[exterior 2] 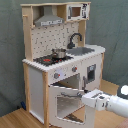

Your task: Play with the kitchen

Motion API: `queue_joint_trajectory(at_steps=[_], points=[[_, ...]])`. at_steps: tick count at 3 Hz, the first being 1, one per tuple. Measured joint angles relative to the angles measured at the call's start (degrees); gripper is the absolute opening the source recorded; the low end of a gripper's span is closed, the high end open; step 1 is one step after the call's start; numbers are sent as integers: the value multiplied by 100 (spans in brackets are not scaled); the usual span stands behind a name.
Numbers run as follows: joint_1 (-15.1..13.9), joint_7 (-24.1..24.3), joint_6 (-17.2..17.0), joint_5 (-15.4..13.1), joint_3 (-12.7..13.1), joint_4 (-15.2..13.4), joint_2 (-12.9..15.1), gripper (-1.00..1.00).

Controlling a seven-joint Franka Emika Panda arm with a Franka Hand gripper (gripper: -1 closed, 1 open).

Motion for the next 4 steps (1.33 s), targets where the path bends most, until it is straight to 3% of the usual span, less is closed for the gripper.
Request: queue_joint_trajectory(at_steps=[4], points=[[-65, 2657, -5, 1, 516, 3, -3, 100]])
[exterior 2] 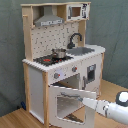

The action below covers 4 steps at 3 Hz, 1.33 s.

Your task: Play with the kitchen

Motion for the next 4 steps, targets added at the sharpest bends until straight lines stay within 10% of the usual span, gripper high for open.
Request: queue_joint_trajectory(at_steps=[4], points=[[-170, 2413, -208, 0, 177, -146, 2, 100]])
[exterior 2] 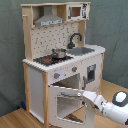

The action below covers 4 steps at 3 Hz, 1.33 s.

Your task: Play with the kitchen

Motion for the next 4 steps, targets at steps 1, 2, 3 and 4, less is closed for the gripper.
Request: queue_joint_trajectory(at_steps=[1, 2, 3, 4], points=[[8, 569, -223, 0, 107, -132, 4, 100], [51, 1051, -395, 2, 156, -427, 47, 100], [74, 1435, -401, 9, 182, -864, 53, 100], [-351, 1596, -264, 11, 68, -1221, 52, 100]])
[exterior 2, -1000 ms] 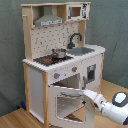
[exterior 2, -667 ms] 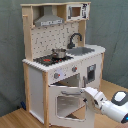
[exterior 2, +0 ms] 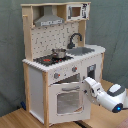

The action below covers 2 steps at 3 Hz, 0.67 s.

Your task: Play with the kitchen

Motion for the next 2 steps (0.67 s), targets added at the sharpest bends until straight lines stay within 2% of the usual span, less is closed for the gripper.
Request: queue_joint_trajectory(at_steps=[1, 2], points=[[-491, 0, 353, -2, 30, 55, -2, 100], [-947, -45, 513, -8, 64, 360, -3, 100]])
